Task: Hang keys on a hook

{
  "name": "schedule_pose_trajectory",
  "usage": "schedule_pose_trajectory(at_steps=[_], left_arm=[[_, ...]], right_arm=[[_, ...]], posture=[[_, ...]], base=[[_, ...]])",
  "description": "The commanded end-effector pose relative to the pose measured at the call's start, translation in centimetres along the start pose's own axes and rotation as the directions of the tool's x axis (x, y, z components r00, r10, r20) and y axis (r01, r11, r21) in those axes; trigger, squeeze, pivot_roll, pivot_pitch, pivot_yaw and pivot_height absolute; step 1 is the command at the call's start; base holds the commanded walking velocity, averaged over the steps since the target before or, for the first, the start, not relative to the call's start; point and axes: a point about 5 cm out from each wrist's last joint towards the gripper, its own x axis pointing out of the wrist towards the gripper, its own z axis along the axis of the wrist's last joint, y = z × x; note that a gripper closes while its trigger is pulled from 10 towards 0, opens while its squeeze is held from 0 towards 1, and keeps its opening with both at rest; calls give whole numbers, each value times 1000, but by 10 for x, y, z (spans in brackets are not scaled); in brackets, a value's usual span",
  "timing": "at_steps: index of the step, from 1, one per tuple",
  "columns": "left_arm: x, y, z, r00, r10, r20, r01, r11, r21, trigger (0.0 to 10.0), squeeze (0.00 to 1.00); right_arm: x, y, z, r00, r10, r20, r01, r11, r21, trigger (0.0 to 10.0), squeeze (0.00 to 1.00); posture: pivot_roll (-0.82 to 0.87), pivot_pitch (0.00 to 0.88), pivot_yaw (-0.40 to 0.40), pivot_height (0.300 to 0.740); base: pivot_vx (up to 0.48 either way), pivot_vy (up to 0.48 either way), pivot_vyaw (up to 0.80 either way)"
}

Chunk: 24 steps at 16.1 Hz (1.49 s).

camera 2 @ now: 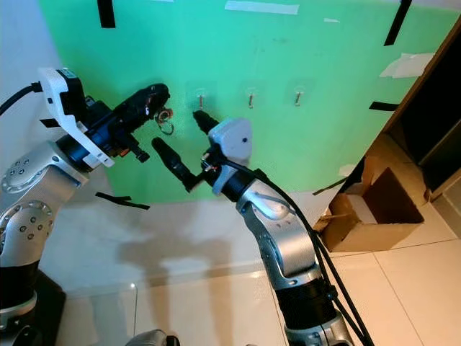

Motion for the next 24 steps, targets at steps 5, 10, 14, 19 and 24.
schedule_pose_trajectory(at_steps=[5,10,14,19,24], left_arm=[[1,-8,1,999,-36,-10,36,999,-6,10000,0],[4,-12,-2,998,-66,-25,65,998,-21,10000,0],[6,-12,-2,997,-78,-26,77,997,-25,10000,0],[8,-10,-1,998,-65,-14,65,998,-18,10000,0],[9,-7,1,998,-55,-6,55,998,-13,10000,0]], right_arm=[[4,-1,0,1000,12,-2,-12,1000,9,0,0],[3,-2,0,1000,-11,17,10,1000,24,0,0],[2,-4,1,1000,-22,21,21,1000,22,0,0],[2,-4,0,1000,-23,17,23,1000,21,0,0],[1,-4,-3,1000,-30,5,30,999,13,1451,0]], posture=[[45,0,-59,740],[25,0,-42,740],[15,0,-34,740],[18,0,-36,740],[15,0,-32,740]], base=[[0,0,0],[0,0,0],[0,0,0],[0,0,0],[0,0,0]])
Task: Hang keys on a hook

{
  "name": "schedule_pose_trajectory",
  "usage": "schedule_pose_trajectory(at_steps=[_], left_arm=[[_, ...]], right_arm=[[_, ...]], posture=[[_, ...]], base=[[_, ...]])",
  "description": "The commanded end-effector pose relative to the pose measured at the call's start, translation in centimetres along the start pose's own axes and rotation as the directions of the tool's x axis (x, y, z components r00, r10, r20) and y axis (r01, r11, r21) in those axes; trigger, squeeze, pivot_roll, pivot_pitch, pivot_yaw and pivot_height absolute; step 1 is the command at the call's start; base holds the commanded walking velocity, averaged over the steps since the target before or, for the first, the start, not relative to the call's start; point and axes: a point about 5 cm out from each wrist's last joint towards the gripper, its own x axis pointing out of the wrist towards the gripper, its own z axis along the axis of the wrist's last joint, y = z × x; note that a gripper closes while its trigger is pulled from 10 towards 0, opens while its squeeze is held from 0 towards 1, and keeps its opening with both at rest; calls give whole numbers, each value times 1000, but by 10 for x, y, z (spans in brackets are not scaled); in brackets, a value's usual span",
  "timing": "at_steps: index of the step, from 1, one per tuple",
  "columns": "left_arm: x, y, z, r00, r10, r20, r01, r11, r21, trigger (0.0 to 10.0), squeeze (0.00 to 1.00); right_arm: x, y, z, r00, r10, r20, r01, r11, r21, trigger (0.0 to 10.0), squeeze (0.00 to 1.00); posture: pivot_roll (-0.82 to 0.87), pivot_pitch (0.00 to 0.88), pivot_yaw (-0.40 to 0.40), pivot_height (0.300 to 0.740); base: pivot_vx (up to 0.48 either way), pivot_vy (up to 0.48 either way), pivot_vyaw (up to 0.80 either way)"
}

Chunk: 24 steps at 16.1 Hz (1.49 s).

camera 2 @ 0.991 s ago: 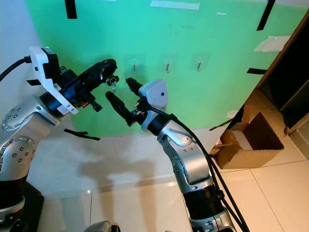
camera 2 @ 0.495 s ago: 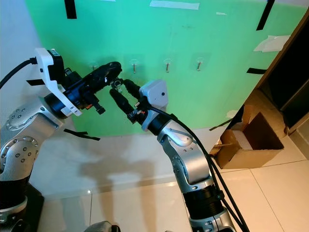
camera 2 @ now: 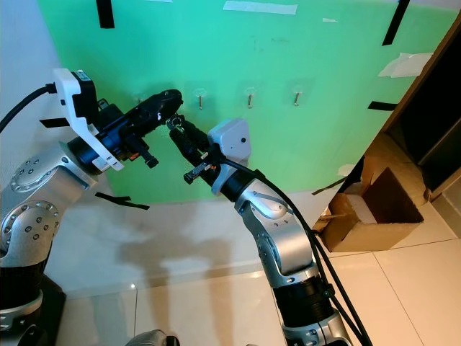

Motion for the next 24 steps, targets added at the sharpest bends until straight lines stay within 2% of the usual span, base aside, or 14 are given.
schedule_pose_trajectory(at_steps=[1,4,6,9,10,13,15,16,17,19,23,24], left_arm=[[2,2,4,1000,7,14,-7,1000,13,10000,0],[3,4,5,1000,13,23,-14,1000,14,10000,0],[4,6,6,999,23,31,-23,1000,12,10000,0],[4,10,4,997,64,35,-65,998,17,10000,0],[2,17,2,991,124,44,-126,992,29,10000,0],[-1,21,-1,984,173,41,-174,984,29,10000,0],[-5,28,-6,969,246,25,-247,968,50,10000,0],[-7,32,-8,957,290,20,-291,954,66,10000,722],[-9,35,-9,950,310,14,-311,949,56,10000,1000],[-14,37,-10,948,319,7,-319,946,54,10000,1000],[-33,49,-17,921,387,-44,-382,919,102,10000,1000],[-47,55,-21,902,422,-92,-407,902,142,10000,1000]], right_arm=[[-2,-4,1,1000,-19,4,19,1000,-10,2196,0],[-3,-4,0,1000,-22,-1,22,1000,-18,2667,0],[-4,-3,-1,1000,-21,-4,21,1000,-23,0,0],[-6,-2,0,1000,-18,-2,18,999,-28,0,0],[-8,-1,2,1000,-14,5,14,999,-30,0,0],[-9,1,5,1000,-2,16,2,1000,-28,0,0],[-8,2,8,1000,8,24,-7,1000,-25,0,0],[-7,2,8,1000,12,22,-11,1000,-24,0,0],[-7,2,9,1000,14,18,-14,1000,-21,0,0],[-7,0,8,1000,6,9,-6,1000,-21,0,0],[-10,-5,7,1000,-12,-25,11,1000,-27,0,0],[-13,-9,-1,994,-15,-111,9,998,-55,0,0]], posture=[[11,0,-29,740],[6,0,-26,740],[1,0,-24,740],[-5,0,-20,740],[-6,0,-22,740],[2,0,-30,740],[7,0,-35,740],[10,0,-39,740],[10,0,-42,740],[12,0,-46,740],[11,0,-53,740],[16,0,-62,740]], base=[[0,0,0],[0,0,0],[0,0,0],[0,0,0],[0,0,0],[0,0,0],[0,0,0],[0,0,0],[0,0,0],[0,0,0],[0,0,0],[0,0,0]])
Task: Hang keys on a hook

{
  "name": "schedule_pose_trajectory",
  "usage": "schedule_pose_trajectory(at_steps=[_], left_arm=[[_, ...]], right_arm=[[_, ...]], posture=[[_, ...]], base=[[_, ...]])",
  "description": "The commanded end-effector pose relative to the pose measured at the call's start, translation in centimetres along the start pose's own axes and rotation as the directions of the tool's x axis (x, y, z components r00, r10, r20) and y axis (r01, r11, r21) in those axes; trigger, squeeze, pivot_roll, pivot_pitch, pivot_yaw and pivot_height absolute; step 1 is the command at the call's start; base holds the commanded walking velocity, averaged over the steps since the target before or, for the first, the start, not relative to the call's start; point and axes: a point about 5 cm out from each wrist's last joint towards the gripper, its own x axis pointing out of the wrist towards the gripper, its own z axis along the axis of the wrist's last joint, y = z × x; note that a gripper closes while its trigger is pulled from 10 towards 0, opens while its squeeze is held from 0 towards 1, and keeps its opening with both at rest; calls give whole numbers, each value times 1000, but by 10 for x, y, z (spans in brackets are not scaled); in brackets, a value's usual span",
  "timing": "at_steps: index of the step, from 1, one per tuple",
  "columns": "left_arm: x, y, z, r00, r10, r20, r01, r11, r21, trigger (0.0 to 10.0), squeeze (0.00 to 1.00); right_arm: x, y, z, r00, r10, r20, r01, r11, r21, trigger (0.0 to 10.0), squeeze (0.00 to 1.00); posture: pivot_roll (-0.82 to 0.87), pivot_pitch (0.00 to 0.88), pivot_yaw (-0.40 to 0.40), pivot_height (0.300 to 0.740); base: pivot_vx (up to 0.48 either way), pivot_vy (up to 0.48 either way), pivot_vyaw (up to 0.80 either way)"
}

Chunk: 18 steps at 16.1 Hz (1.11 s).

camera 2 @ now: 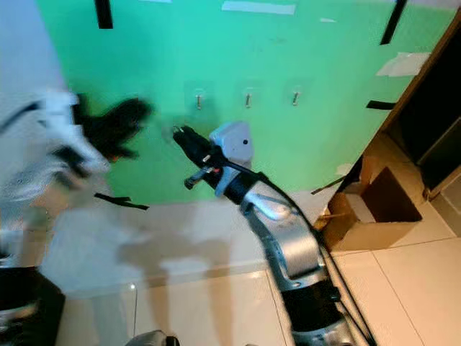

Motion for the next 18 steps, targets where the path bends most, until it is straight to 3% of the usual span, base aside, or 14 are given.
schedule_pose_trajectory(at_steps=[1,5,6,7,8,9,11,12,13,15,18], left_arm=[[-9,8,-5,999,31,-41,-29,999,38,10000,1000],[-27,6,-11,994,-28,-110,37,996,82,10000,1000],[-31,-1,-15,987,-78,-141,94,989,116,10000,1000],[-37,-15,-23,967,-155,-204,191,966,171,10000,1000],[-37,-18,-25,963,-162,-214,201,963,177,10000,1000],[-38,-22,-31,960,-166,-226,208,962,176,10000,882],[-38,-24,-37,955,-169,-245,216,959,181,10000,298],[-38,-24,-39,954,-168,-250,217,959,184,10000,0],[-37,-26,-41,950,-180,-254,233,952,199,10000,0],[-32,-29,-41,949,-196,-246,248,947,202,10000,0],[-25,-35,-38,944,-243,-222,286,940,187,10000,0]], right_arm=[[-4,-4,-7,997,-7,-76,5,1000,-27,0,0],[-7,-8,-17,988,-4,-151,4,1000,-3,0,0],[-5,-9,-17,990,-6,-142,13,999,43,0,0],[0,-11,-13,995,-16,-102,32,987,156,0,0],[1,-12,-12,995,-15,-95,32,983,182,0,0],[3,-13,-11,997,-5,-83,24,972,233,0,0],[7,-18,-9,998,-8,-62,26,954,300,0,0],[10,-28,-5,997,-70,-30,76,928,365,0,0],[12,-40,1,990,-143,-1,129,892,434,0,0],[13,-51,4,981,-195,8,165,855,492,0,0],[17,-58,6,982,-189,13,153,831,534,0,0]], posture=[[21,0,-68,740],[47,0,-100,740],[56,0,-107,740],[61,0,-113,740],[61,0,-113,740],[62,0,-114,740],[55,0,-109,740],[50,0,-105,740],[38,0,-95,740],[25,0,-88,740],[6,0,-83,740]], base=[[0,0,0],[0,0,0],[0,0,0],[0,0,0],[0,0,0],[0,0,0],[0,0,0],[0,0,0],[0,0,0],[0,0,0],[0,0,0]])
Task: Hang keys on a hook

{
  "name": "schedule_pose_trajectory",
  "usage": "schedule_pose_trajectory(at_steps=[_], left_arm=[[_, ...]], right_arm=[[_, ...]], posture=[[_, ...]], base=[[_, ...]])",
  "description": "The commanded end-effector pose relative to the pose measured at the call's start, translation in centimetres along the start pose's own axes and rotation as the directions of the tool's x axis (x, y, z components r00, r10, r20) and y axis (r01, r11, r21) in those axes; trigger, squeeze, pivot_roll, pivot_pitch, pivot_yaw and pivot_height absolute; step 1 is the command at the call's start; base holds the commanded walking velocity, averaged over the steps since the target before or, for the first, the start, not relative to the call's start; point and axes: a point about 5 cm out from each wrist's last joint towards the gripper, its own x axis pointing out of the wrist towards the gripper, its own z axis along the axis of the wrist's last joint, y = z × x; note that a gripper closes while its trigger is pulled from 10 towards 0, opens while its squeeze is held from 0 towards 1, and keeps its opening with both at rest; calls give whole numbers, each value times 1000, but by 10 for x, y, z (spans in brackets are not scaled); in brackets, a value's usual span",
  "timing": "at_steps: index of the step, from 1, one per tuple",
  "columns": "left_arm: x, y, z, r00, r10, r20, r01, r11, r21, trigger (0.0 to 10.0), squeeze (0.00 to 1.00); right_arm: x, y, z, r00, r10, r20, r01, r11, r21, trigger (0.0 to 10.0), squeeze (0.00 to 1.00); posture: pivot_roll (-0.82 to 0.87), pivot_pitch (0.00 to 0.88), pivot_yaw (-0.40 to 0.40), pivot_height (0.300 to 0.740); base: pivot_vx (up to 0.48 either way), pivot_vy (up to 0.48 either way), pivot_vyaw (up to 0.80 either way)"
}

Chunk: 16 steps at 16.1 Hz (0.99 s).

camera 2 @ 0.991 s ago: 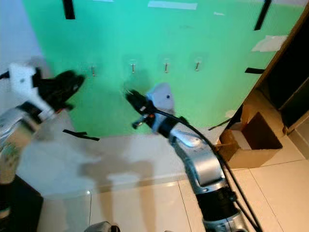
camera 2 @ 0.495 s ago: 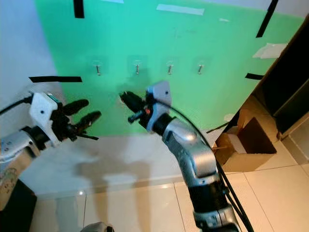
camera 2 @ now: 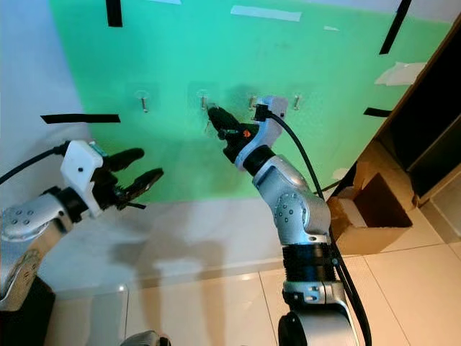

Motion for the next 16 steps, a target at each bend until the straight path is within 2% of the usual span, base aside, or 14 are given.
schedule_pose_trajectory(at_steps=[1,5,16], left_arm=[[5,-5,4,999,-46,21,46,999,-3,10000,0],[14,-8,9,996,-65,54,66,998,-22,10000,0],[15,-9,15,991,-103,83,106,994,-40,10000,0]], right_arm=[[2,-1,9,1000,17,12,-18,1000,18,0,0],[0,-6,8,1000,24,-13,-23,997,75,0,0],[9,-2,0,999,40,-21,-36,984,172,0,0]], posture=[[3,0,-82,740],[-15,0,-74,740],[-14,0,-67,740]], base=[[0,0,0],[0,0,0],[0,0,0]])
